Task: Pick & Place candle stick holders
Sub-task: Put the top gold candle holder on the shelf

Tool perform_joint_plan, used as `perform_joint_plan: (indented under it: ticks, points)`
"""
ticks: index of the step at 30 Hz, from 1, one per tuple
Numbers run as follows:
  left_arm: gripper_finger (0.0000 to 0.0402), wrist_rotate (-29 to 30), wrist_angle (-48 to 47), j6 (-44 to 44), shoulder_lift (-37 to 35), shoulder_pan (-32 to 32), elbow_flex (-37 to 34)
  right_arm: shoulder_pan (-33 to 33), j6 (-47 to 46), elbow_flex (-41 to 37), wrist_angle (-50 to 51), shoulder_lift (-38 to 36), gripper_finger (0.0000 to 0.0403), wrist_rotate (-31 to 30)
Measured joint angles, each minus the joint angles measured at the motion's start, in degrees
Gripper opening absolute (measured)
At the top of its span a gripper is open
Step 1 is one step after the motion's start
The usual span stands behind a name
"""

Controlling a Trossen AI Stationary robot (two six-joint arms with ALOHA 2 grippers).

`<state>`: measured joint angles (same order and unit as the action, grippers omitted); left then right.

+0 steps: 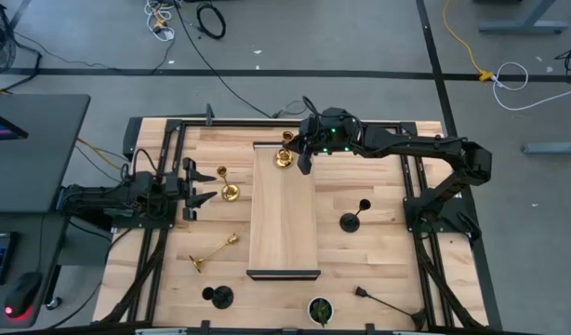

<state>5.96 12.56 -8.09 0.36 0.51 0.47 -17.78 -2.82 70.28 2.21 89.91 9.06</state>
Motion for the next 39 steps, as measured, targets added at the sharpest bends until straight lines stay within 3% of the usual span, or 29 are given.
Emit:
perform_joint_plan:
  ticks: [6,19,34,39]
  points:
    - [0.0197,0.00,0.00,0.00,0.00,0.00,0.00,-0.02,0.17,-0.02,0.10,0.00,0.0021,0.76]
    - [0.0197,-0.02,0.00,0.00,0.00,0.02,0.02,-0.02,0.25,-0.07,-0.10,0.00,0.0082,0.90]
    - [0.0197,0.00,0.00,0.01,0.00,0.00,0.00,0.00,2.02,-0.07,-1.37,-0.02,0.0087,0.87]
    - [0.0197,-0.02,0.00,0.02,0.00,0.02,0.01,0.00,2.88,-0.07,-1.61,-0.02,0.0088,-2.29]
